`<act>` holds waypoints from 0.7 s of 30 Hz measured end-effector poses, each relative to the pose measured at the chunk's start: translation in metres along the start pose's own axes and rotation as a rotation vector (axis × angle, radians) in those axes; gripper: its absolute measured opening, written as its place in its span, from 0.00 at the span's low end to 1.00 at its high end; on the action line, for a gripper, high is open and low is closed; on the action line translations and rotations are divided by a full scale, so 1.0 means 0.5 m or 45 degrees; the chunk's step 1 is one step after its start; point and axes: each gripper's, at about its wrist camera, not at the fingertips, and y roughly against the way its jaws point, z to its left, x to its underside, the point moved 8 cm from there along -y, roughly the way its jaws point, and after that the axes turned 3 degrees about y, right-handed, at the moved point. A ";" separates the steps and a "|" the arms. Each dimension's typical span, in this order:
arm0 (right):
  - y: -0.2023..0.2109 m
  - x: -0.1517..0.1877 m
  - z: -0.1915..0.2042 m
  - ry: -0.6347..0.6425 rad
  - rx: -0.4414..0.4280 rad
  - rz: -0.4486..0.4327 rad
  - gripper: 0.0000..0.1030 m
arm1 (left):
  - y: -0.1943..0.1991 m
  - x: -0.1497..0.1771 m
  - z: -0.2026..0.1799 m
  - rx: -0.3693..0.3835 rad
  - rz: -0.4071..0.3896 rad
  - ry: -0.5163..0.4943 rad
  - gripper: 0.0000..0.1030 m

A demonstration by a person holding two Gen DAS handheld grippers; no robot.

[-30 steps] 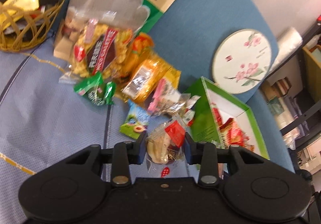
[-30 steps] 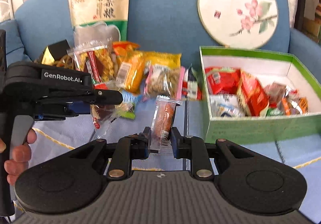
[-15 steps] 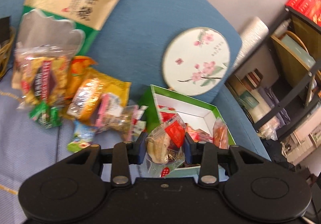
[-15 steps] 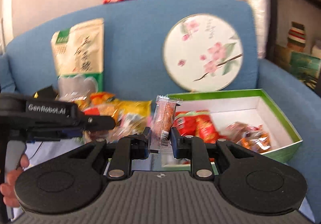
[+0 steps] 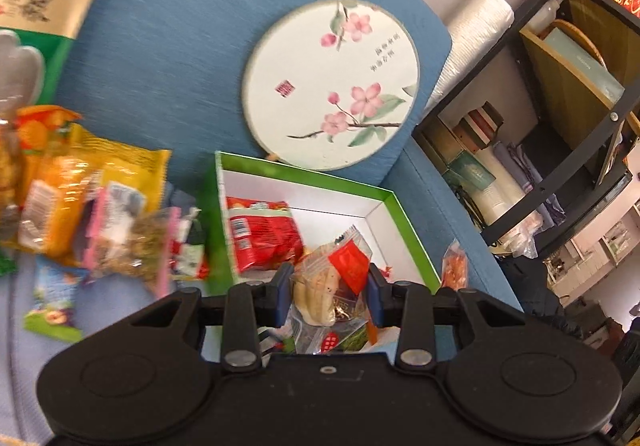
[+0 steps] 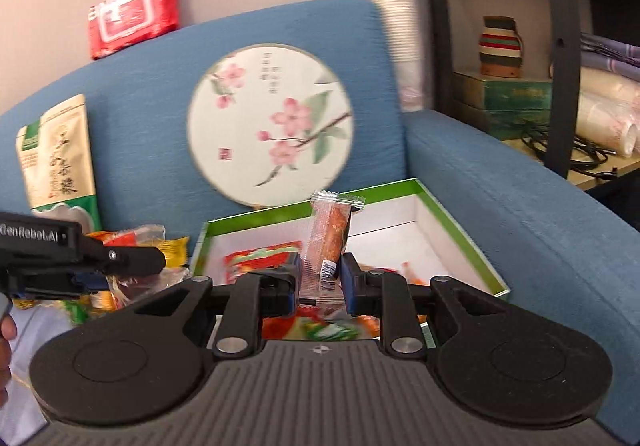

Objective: Organize snacks
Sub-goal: 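Carry both snacks over the green box and open both tools, then grasp the clear cracker bag with left tool while right tool grasps brown chocolate bag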

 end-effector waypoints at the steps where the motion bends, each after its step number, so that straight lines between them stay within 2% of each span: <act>1: -0.005 0.002 -0.009 -0.002 0.004 0.003 0.35 | -0.014 -0.003 -0.007 0.003 0.006 -0.009 0.18; 8: -0.053 0.009 -0.036 0.015 -0.016 0.020 0.38 | -0.102 -0.003 -0.047 0.021 0.040 -0.067 0.22; 9: -0.063 0.014 -0.032 0.030 -0.043 0.033 0.44 | -0.109 -0.002 -0.046 0.016 0.031 -0.077 0.32; 10: -0.072 0.020 -0.029 0.044 -0.062 0.044 0.49 | -0.114 0.000 -0.040 0.007 0.020 -0.077 0.48; 11: -0.083 0.029 -0.026 0.062 -0.068 0.064 0.57 | -0.116 0.003 -0.033 0.000 0.021 -0.062 0.96; 12: -0.091 0.038 -0.024 0.083 -0.059 0.090 0.81 | -0.113 0.008 -0.020 -0.012 0.016 -0.030 1.00; 13: -0.096 0.046 -0.023 0.103 -0.042 0.105 1.00 | -0.107 0.010 -0.008 -0.024 0.002 -0.003 1.00; 17: -0.080 0.064 -0.015 0.141 -0.029 0.085 1.00 | -0.068 0.012 0.031 -0.098 -0.013 0.042 1.00; 21: -0.056 0.052 0.008 0.143 -0.066 0.067 1.00 | -0.007 0.003 0.041 -0.109 -0.068 -0.001 1.00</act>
